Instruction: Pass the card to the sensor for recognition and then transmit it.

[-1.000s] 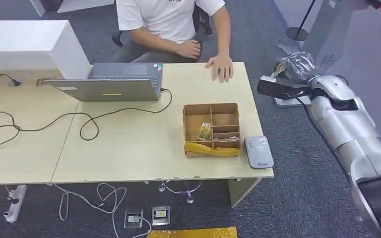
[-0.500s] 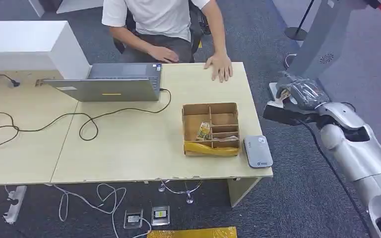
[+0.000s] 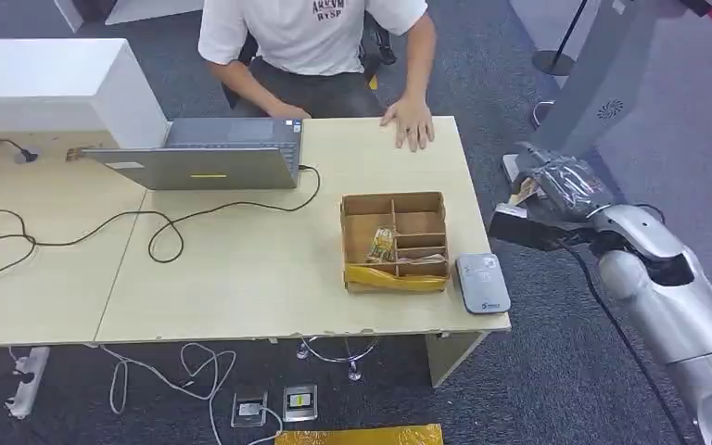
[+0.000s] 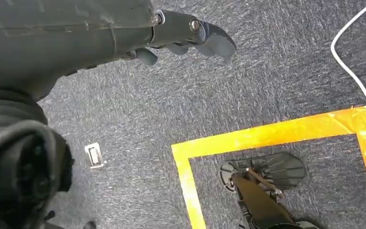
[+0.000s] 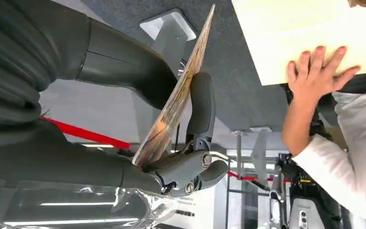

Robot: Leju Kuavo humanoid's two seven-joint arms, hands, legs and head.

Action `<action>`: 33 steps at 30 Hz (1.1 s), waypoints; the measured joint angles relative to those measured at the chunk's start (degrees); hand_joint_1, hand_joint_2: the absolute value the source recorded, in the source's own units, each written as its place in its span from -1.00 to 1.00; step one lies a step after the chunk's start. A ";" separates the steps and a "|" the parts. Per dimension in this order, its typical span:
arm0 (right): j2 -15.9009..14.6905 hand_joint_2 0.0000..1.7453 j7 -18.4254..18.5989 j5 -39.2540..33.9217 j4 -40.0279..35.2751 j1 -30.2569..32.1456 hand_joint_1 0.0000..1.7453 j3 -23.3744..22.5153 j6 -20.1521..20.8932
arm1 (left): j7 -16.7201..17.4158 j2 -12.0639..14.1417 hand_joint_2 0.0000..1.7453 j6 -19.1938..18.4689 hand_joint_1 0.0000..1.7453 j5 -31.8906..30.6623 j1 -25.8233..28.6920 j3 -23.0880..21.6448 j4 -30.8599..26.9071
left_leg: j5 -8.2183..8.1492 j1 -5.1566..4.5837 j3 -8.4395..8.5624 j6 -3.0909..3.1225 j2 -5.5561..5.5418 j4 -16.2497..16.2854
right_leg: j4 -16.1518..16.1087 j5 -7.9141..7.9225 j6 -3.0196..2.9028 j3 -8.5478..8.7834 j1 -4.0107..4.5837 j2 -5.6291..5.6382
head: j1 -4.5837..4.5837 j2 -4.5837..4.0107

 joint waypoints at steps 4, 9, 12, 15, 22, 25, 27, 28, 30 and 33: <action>0.00 1.00 0.55 -0.20 -1.03 0.83 1.00 -0.61 0.70 | 0.02 -0.09 -1.00 -0.02 -1.00 0.00 0.00 0.50 0.00 | 0.00 0.00 0.00 0.00 0.00 0.00 | 0.00 0.00 0.00 0.00 0.00 -0.02 | -0.02 0.00; 0.07 1.00 0.59 -0.22 -1.77 2.84 1.00 -1.27 0.72 | 0.55 -0.24 -1.00 -0.04 -1.00 0.07 -0.01 0.83 0.00 | 0.00 0.00 -0.01 0.00 -0.01 0.00 | 0.01 0.00 0.00 0.00 0.00 -0.01 | -0.04 0.00; 0.42 1.00 0.31 0.53 -1.79 3.58 1.00 -1.29 0.96 | 0.94 -0.37 -1.00 -0.04 -1.00 0.09 -0.03 0.96 0.00 | 0.00 0.00 -0.01 0.00 0.00 0.00 | 0.01 0.00 0.00 0.00 0.00 0.00 | -0.02 0.00; 0.90 1.00 0.31 1.42 -1.77 4.09 1.00 -1.29 1.44 | 0.96 -0.52 -1.00 -0.11 -1.00 0.00 -0.05 0.98 0.00 | 0.00 0.00 -0.01 0.00 -0.01 0.00 | 0.01 0.00 0.00 0.00 0.00 -0.02 | 0.00 0.00; 1.60 1.00 0.68 2.69 -1.44 5.40 1.00 -1.29 0.87 | 0.96 -0.68 -1.00 -0.59 -1.00 -1.18 -0.07 1.00 0.00 | 0.00 0.00 -0.02 0.00 -0.01 0.00 | 0.01 0.00 0.00 0.00 0.00 -0.04 | 0.00 0.00; 1.79 1.00 0.70 3.63 -0.26 6.38 1.00 -1.33 -0.92 | 0.96 -0.68 -1.00 -0.81 -1.00 -1.81 -0.07 1.00 0.00 | 0.00 0.00 -0.02 0.00 -0.01 0.00 | 0.00 -0.01 -0.01 0.00 0.00 -0.02 | -0.02 0.00; 1.95 1.00 0.33 4.35 0.90 6.93 1.00 -1.40 -2.14 | 0.96 -0.68 -1.00 -0.90 -1.00 -2.38 -0.07 1.00 0.00 | 0.00 0.00 -0.01 0.00 -0.01 0.00 | 0.00 -0.01 -0.01 0.00 0.00 -0.01 | 0.00 0.00; 2.03 1.00 0.24 4.63 1.57 7.13 1.00 -1.40 -2.73 | 0.96 -0.68 -1.00 -1.05 -1.00 -2.62 -0.07 1.00 0.00 | 0.00 0.00 -0.01 0.00 -0.01 0.00 | 0.00 -0.01 -0.01 -0.01 0.00 -0.02 | -0.02 0.00; 2.21 1.00 0.00 5.09 3.13 7.59 1.00 -1.42 -3.52 | 0.96 -0.70 -1.00 -1.22 -1.00 -3.08 -0.07 1.00 0.00 | 0.00 0.00 -0.01 0.00 -0.01 0.00 | 0.00 -0.01 -0.01 0.00 0.00 -0.02 | -0.02 0.00; 2.64 1.00 -0.70 5.46 5.64 8.15 1.00 -1.46 -4.15 | 0.96 -0.70 -1.00 -1.22 -1.00 -3.26 -0.08 0.98 0.00 | 0.00 0.00 -0.02 0.00 -0.01 -0.01 | 0.00 -0.01 -0.02 0.00 0.00 -0.02 | -0.02 0.00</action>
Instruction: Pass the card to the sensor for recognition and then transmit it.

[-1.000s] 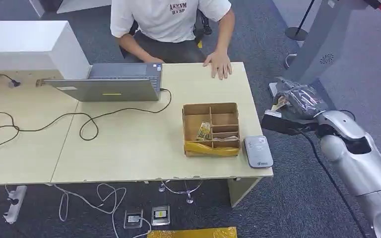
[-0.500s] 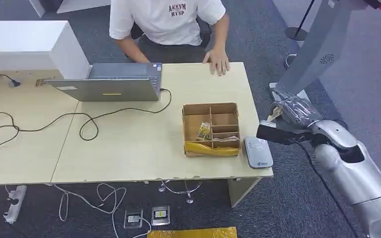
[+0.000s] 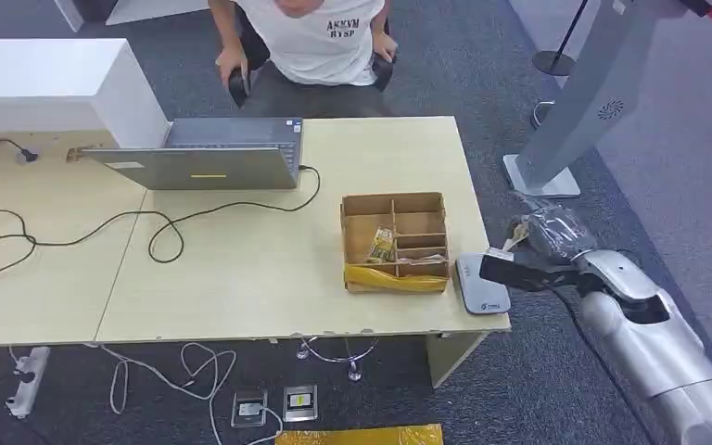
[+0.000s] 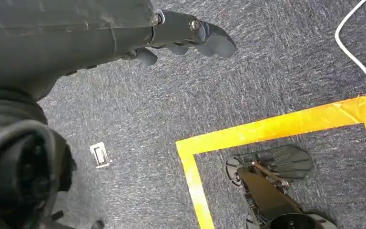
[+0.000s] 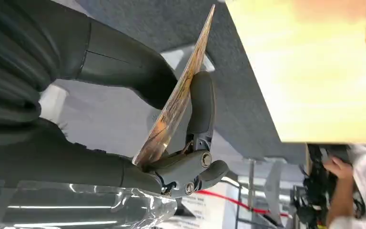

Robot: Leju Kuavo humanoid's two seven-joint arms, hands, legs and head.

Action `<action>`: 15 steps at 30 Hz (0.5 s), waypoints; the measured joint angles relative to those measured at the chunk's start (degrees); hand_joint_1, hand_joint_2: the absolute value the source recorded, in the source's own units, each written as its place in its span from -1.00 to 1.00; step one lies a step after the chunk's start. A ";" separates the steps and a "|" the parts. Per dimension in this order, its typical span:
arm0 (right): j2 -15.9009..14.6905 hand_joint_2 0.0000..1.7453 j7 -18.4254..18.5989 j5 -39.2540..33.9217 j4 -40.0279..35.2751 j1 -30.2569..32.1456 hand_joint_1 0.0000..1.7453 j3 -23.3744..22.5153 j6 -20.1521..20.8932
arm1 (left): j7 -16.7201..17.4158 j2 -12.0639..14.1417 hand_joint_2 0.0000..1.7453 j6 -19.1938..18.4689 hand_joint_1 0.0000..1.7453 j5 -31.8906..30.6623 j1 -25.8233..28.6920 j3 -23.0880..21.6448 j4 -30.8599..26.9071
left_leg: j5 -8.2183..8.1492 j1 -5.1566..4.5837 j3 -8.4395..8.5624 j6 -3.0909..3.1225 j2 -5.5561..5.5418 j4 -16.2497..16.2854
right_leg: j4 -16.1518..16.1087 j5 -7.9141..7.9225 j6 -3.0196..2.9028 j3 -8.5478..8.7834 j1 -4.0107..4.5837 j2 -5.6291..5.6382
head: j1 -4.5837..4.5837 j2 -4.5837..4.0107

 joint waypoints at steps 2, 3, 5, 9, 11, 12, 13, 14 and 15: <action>0.24 1.00 -0.40 0.35 1.60 0.28 1.00 0.00 -0.35 | 0.00 -0.02 -1.00 0.02 -1.00 0.02 0.01 0.00 0.00 | 0.00 0.00 0.00 0.00 0.00 0.00 | 0.00 0.00 0.00 0.00 0.00 0.00 | 0.00 0.00; 0.42 1.00 -0.61 0.64 2.32 0.35 1.00 0.00 -0.42 | 0.04 -0.02 -1.00 0.02 -1.00 0.04 0.01 0.00 0.00 | 0.00 0.00 0.00 0.00 0.00 0.00 | 0.00 0.00 0.00 0.00 0.00 0.01 | 0.00 0.00; 0.77 1.00 -0.90 0.81 3.56 0.37 1.00 0.02 -0.59 | 0.09 -0.02 -1.00 0.02 -1.00 0.04 -0.01 0.00 0.00 | 0.00 0.00 0.01 0.00 0.01 0.00 | 0.00 0.00 0.00 0.00 0.00 0.02 | 0.00 0.00; 1.31 1.00 -1.09 0.83 5.93 0.48 1.00 0.00 -0.77 | 0.09 -0.04 -1.00 0.02 -1.00 -0.24 -0.01 0.00 0.00 | 0.00 0.00 0.01 0.00 0.01 0.00 | 0.00 0.00 0.00 0.00 0.00 0.00 | 0.02 0.00; 1.49 1.00 -1.22 0.72 6.52 0.81 1.00 0.00 -0.77 | 0.09 -0.04 -1.00 0.02 -1.00 -0.42 -0.01 0.00 0.00 | 0.00 0.00 0.01 0.00 0.01 0.00 | 0.00 0.00 0.00 0.00 0.00 0.01 | 0.00 0.00; 1.55 1.00 -1.27 0.66 6.78 1.01 1.00 0.00 -0.74 | 0.09 -0.04 -1.00 0.02 -1.00 -0.53 -0.01 0.00 0.00 | 0.00 0.00 0.01 0.00 0.00 0.00 | 0.00 0.00 0.00 0.00 0.00 0.01 | 0.02 0.00; 1.64 1.00 -1.29 0.66 7.00 1.10 1.00 0.00 -0.72 | 0.09 -0.04 -1.00 0.02 -1.00 -0.66 -0.01 0.00 0.00 | 0.00 0.00 0.01 0.00 0.01 0.00 | 0.00 0.00 0.00 0.00 0.00 0.02 | 0.00 0.00; 1.71 1.00 -1.29 0.66 7.20 1.17 1.00 0.00 -0.70 | 0.09 -0.04 -1.00 0.02 -1.00 -0.72 -0.01 0.00 0.00 | 0.00 0.00 0.01 0.00 0.01 0.00 | 0.00 0.00 0.00 0.00 0.00 0.02 | 0.02 0.00; 1.77 1.00 -1.29 0.64 7.39 1.21 1.00 0.00 -0.66 | 0.09 -0.04 -1.00 0.02 -1.00 -0.79 -0.01 0.00 0.00 | 0.00 0.00 0.01 0.00 0.01 0.00 | 0.00 0.00 0.00 0.00 0.00 0.02 | 0.00 0.00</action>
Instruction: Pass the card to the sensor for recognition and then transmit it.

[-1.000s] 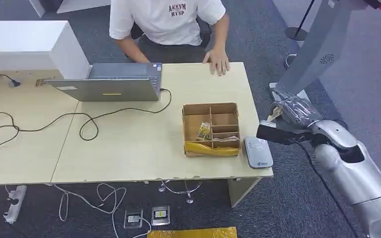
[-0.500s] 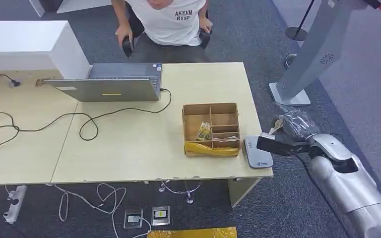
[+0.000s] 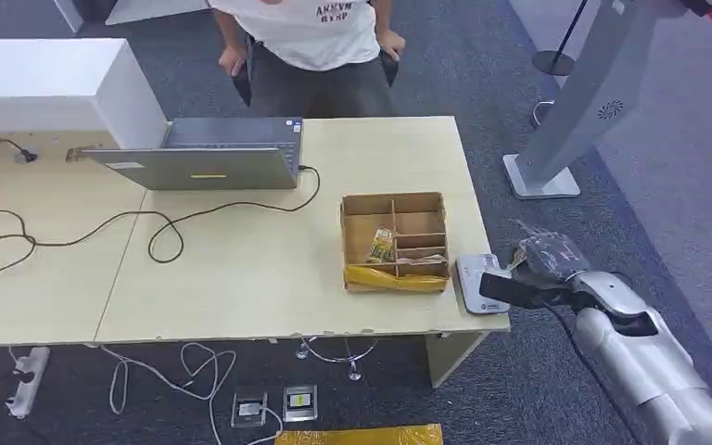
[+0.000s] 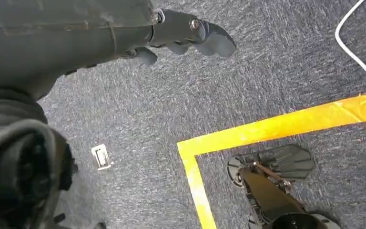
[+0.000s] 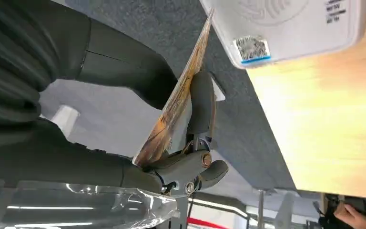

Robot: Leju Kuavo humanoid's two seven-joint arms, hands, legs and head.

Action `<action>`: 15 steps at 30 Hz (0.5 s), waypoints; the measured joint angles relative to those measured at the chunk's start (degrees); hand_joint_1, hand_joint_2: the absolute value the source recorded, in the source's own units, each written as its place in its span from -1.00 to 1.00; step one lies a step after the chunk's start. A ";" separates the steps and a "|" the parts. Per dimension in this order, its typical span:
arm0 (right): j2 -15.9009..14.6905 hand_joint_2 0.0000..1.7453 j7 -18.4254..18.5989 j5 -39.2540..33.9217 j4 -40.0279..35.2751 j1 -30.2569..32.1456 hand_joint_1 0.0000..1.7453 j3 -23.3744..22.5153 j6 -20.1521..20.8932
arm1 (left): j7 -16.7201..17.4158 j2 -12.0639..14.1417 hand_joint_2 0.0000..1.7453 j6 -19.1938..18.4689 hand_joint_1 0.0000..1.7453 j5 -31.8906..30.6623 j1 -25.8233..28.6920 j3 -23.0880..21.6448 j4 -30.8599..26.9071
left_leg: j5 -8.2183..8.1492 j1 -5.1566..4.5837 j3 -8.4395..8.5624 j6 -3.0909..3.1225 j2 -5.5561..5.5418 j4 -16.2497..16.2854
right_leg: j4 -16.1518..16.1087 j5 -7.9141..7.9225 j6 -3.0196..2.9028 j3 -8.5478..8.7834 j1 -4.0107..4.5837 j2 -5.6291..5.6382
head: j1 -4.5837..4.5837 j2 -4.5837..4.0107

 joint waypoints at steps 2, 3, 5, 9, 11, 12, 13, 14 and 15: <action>0.02 1.00 0.04 -0.13 0.28 0.20 1.00 0.00 0.18 | 0.00 0.00 -1.00 0.00 -1.00 -0.09 0.01 0.00 0.00 | 0.00 0.00 0.00 0.00 0.00 0.00 | 0.00 0.00 0.00 0.00 0.00 -0.02 | 0.00 0.00; 0.02 1.00 0.07 -0.13 0.44 0.28 1.00 0.00 0.24 | 0.00 0.00 -1.00 0.00 -1.00 -0.09 0.01 0.00 0.00 | 0.00 0.00 -0.01 0.00 0.00 0.00 | 0.00 0.00 0.00 0.00 0.00 -0.02 | 0.02 0.00; 0.02 1.00 0.13 -0.15 0.72 0.42 1.00 0.00 0.33 | 0.02 0.00 -1.00 0.00 -1.00 -0.13 0.00 0.00 0.00 | 0.00 0.00 0.00 0.00 0.00 0.00 | 0.00 0.00 0.00 0.01 0.00 -0.01 | 0.02 0.00; 0.02 1.00 0.22 -0.17 1.05 0.73 1.00 0.02 0.39 | 0.02 0.00 -1.00 0.00 -1.00 -0.33 0.00 0.00 0.00 | 0.00 0.00 0.00 0.00 0.00 0.00 | 0.00 0.00 0.00 0.00 0.00 -0.01 | 0.00 0.00; 0.04 1.00 0.24 -0.20 1.05 0.86 1.00 0.02 0.39 | 0.02 0.00 -1.00 0.00 -1.00 -0.55 0.00 0.00 0.00 | 0.00 0.00 0.00 0.00 0.00 0.00 | 0.00 0.00 0.00 0.00 0.00 -0.01 | 0.00 0.00; 0.02 1.00 0.24 -0.20 1.05 0.90 1.00 0.04 0.39 | 0.02 -0.02 -1.00 0.00 -1.00 -0.63 0.00 0.00 0.00 | 0.00 0.00 0.00 0.00 0.00 0.00 | 0.00 0.00 0.00 0.00 0.00 -0.01 | 0.00 0.00; 0.04 1.00 0.24 -0.20 1.05 0.92 1.00 0.04 0.39 | 0.02 -0.02 -1.00 0.00 -1.00 -0.68 0.00 0.00 0.00 | 0.00 0.00 0.00 0.00 0.00 0.00 | 0.00 0.00 0.00 0.00 0.00 -0.01 | 0.00 0.00; 0.02 1.00 0.26 -0.20 1.05 0.93 1.00 0.04 0.39 | 0.02 -0.02 -1.00 0.00 -1.00 -0.72 0.00 0.00 0.00 | 0.00 0.00 0.00 0.00 0.00 0.00 | 0.00 0.00 0.00 0.00 0.00 -0.01 | 0.00 0.00; 0.04 1.00 0.33 -0.20 1.05 0.93 1.00 0.04 0.35 | 0.02 -0.02 -1.00 0.00 -1.00 -0.81 0.00 0.00 0.00 | 0.00 0.00 0.00 0.00 0.00 0.00 | 0.00 0.00 0.00 0.00 0.00 -0.01 | 0.00 0.00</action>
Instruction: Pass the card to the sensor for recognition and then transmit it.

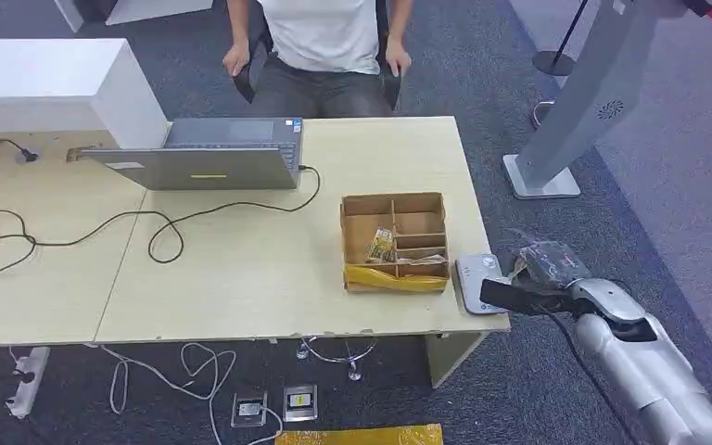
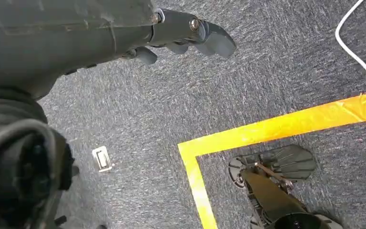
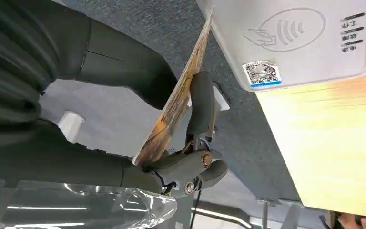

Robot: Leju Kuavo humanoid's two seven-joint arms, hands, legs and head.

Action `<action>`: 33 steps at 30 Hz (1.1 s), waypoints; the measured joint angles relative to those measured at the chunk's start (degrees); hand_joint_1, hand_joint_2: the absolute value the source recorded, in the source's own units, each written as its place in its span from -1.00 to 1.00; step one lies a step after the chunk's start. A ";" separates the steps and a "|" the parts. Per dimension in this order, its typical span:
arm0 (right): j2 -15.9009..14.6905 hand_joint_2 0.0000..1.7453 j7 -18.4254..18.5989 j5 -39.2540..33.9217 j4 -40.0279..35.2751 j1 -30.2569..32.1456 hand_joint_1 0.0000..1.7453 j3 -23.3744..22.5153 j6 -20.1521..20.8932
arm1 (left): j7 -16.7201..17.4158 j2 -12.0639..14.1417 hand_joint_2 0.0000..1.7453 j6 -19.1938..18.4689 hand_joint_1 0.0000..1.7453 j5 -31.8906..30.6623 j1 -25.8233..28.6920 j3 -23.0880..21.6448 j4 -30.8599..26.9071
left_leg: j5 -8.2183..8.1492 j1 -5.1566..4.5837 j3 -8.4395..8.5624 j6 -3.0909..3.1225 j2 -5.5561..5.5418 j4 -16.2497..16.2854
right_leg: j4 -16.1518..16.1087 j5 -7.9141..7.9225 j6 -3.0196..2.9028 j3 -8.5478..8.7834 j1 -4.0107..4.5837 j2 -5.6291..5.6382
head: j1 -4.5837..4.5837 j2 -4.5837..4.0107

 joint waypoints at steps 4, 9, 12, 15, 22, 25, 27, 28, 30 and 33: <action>0.00 1.00 0.15 0.02 0.00 -0.01 1.00 0.00 -0.28 | 0.00 0.00 -1.00 0.00 -1.00 -0.35 0.00 0.00 0.00 | 0.00 0.00 0.00 0.00 0.00 0.00 | 0.00 0.00 0.00 0.00 0.00 0.00 | 0.00 0.00; 0.26 1.00 0.74 0.50 0.00 -0.04 1.00 -0.77 -2.71 | 0.00 -0.02 -1.00 0.04 -1.00 -0.68 0.00 -0.02 0.00 | 0.00 0.00 0.00 0.00 0.00 0.00 | 0.00 0.00 0.00 0.01 0.00 0.00 | 0.00 0.00; 0.50 1.00 0.74 0.83 -0.02 -0.20 1.00 -1.38 -4.35 | 0.00 -0.11 -1.00 0.22 -1.00 -1.05 0.00 -0.02 0.00 | 0.00 0.00 0.00 0.00 0.00 0.00 | 0.00 0.00 0.00 0.01 0.00 -0.01 | 0.00 0.00; 0.90 1.00 0.72 1.03 -0.04 -0.44 1.00 -2.19 -4.68 | -0.02 -0.17 -1.00 0.28 -1.00 -1.20 0.00 -0.02 0.00 | 0.00 0.00 0.00 0.00 0.00 0.00 | 0.00 0.00 0.00 0.01 0.00 -0.01 | 0.00 0.00; 1.62 1.00 -0.48 1.27 -0.44 -0.58 1.00 -2.40 -3.37 | -0.02 -0.26 -1.00 0.15 -1.00 -1.60 -0.01 -0.04 0.00 | 0.00 0.00 -0.01 0.00 0.00 0.00 | 0.01 0.00 0.00 0.02 0.00 -0.01 | 0.00 0.00; 2.12 1.00 -0.63 1.22 -0.48 -0.53 1.00 -2.25 -2.71 | -0.02 -0.31 -1.00 0.11 -1.00 -1.77 -0.01 -0.04 0.00 | 0.00 0.00 0.00 0.00 0.00 0.00 | 0.00 0.00 0.00 0.01 0.00 -0.01 | 0.00 0.00; 2.38 1.00 -0.94 1.07 -0.48 -0.50 1.00 -2.14 -2.40 | 0.00 -0.33 -1.00 0.07 -1.00 -1.86 -0.01 -0.04 0.00 | 0.00 0.00 0.00 0.00 0.00 0.00 | 0.01 0.00 0.00 0.01 0.00 -0.01 | 0.02 0.00; 2.51 1.00 -0.96 1.01 -0.48 -0.48 1.00 -1.99 -2.34 | 0.00 -0.33 -1.00 0.04 -1.00 -1.88 -0.01 -0.04 0.00 | 0.00 0.00 0.00 0.00 0.00 0.00 | 0.00 0.00 0.00 0.01 0.00 -0.01 | 0.00 0.00; 2.82 1.00 -0.96 0.85 -0.48 -0.37 1.00 -1.57 -2.23 | 0.00 -0.39 -1.00 0.04 -1.00 -1.92 -0.01 -0.04 0.00 | 0.00 0.00 0.00 0.00 0.00 0.00 | 0.01 0.00 0.00 0.01 0.00 0.00 | 0.00 0.00; 3.32 1.00 -0.96 0.31 -0.63 0.05 1.00 -1.01 -1.88 | 0.00 -0.48 -1.00 0.09 -1.00 -2.17 0.00 -0.04 0.00 | 0.00 0.00 -0.01 0.00 -0.01 0.00 | 0.01 0.00 0.00 0.02 0.00 -0.03 | 0.02 0.00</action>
